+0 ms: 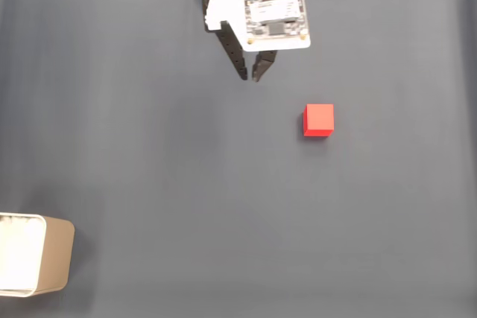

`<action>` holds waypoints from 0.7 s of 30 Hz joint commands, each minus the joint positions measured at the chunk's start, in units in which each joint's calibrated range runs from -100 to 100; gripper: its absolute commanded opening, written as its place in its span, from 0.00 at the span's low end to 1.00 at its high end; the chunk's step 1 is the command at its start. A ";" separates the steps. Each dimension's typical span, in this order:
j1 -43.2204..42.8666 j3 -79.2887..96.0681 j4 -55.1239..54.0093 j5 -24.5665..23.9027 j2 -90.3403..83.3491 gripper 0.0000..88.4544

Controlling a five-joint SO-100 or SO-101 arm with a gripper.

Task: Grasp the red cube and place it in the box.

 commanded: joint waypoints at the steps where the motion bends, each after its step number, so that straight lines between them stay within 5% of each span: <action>1: -2.27 -0.95 0.26 0.63 0.23 0.00; 21: -10.94 5.71 -4.08 3.47 0.15 0.00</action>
